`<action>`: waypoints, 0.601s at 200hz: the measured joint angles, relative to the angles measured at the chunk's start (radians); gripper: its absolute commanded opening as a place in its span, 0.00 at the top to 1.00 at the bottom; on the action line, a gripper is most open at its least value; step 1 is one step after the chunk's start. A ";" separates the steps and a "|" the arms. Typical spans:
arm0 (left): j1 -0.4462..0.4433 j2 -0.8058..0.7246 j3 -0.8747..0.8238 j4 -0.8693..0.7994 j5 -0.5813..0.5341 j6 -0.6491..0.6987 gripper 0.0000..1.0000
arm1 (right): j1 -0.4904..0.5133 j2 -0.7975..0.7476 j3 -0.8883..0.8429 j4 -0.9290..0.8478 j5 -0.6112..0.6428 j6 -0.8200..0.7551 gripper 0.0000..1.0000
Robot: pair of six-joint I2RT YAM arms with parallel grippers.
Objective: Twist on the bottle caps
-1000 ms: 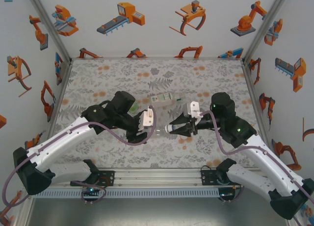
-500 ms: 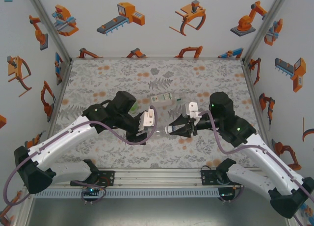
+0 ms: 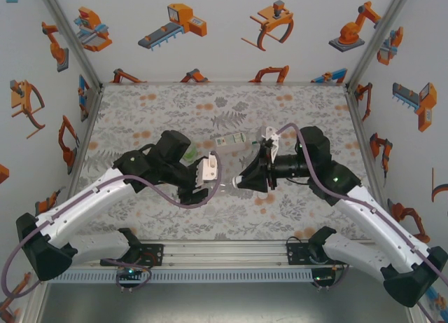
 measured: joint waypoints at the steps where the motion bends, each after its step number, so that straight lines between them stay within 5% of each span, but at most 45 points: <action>1: 0.000 0.000 0.000 0.000 -0.001 0.000 1.00 | 0.000 0.000 -0.001 0.002 0.002 0.008 1.00; 120: 0.008 0.019 -0.037 -0.015 -0.132 -0.009 1.00 | -0.007 0.095 -0.103 0.032 0.257 1.114 1.00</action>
